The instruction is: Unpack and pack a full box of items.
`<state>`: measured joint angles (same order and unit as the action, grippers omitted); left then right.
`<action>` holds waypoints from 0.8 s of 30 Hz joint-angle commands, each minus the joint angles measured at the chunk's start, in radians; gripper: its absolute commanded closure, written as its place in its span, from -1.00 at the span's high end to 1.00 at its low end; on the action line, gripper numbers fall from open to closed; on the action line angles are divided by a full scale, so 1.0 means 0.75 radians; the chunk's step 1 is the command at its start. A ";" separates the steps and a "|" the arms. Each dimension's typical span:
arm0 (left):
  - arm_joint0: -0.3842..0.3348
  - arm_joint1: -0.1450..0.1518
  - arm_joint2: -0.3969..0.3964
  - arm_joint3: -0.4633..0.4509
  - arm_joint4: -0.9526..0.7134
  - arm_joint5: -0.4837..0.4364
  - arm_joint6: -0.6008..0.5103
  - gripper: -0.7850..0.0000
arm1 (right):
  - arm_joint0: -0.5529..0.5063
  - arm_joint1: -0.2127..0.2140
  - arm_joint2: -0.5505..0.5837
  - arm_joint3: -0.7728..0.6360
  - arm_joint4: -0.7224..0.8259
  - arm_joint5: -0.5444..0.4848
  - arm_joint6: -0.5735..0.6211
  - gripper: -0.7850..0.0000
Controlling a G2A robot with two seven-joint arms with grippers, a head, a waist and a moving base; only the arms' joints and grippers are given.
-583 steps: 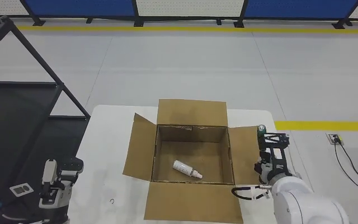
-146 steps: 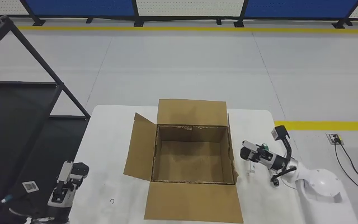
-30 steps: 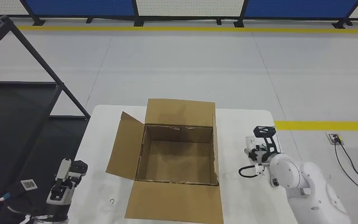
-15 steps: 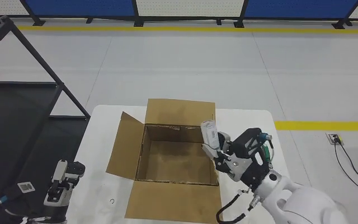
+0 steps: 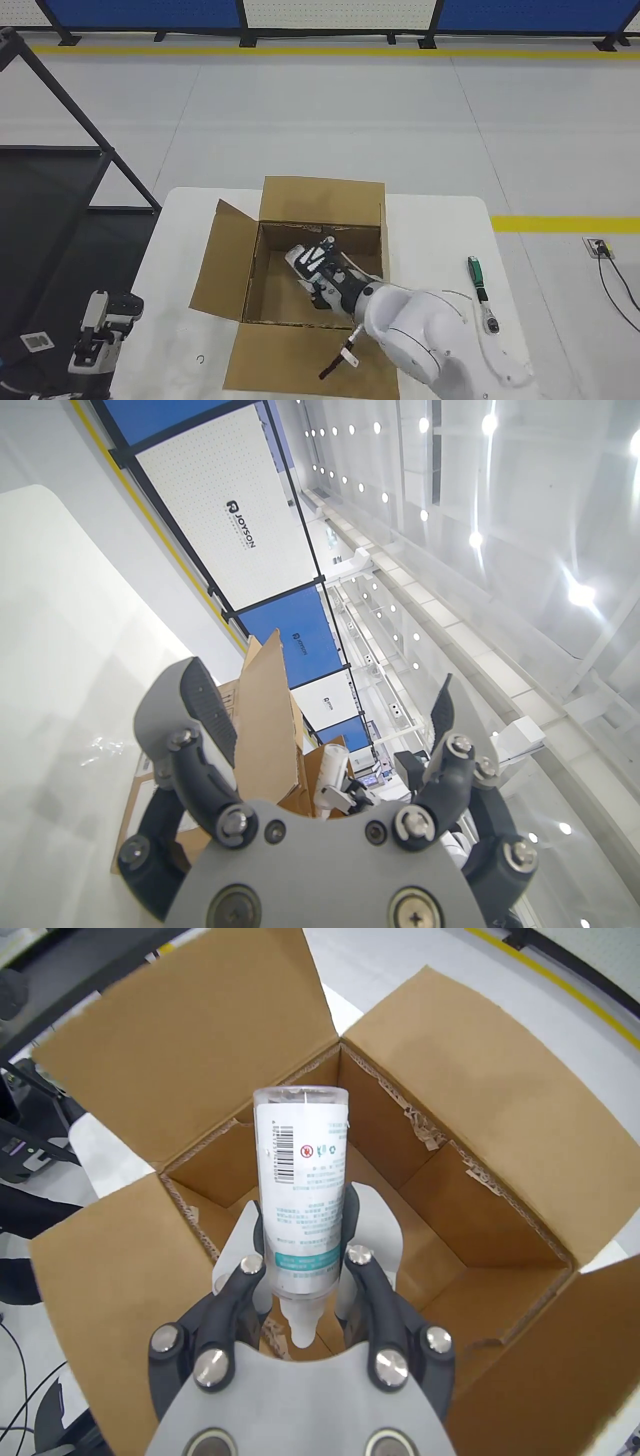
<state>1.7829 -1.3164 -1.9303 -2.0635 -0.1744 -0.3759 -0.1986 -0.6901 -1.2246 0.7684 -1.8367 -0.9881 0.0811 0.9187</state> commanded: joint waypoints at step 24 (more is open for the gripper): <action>-0.021 0.005 0.003 0.023 0.000 0.010 -0.052 1.00 | 0.234 -0.137 -0.309 0.361 -0.184 -0.115 0.105 -1.00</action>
<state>1.7640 -1.3128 -1.9254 -2.0480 -0.1723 -0.3666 -0.2400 -0.5340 -1.3154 0.5565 -1.5870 -1.1247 -0.0026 0.9921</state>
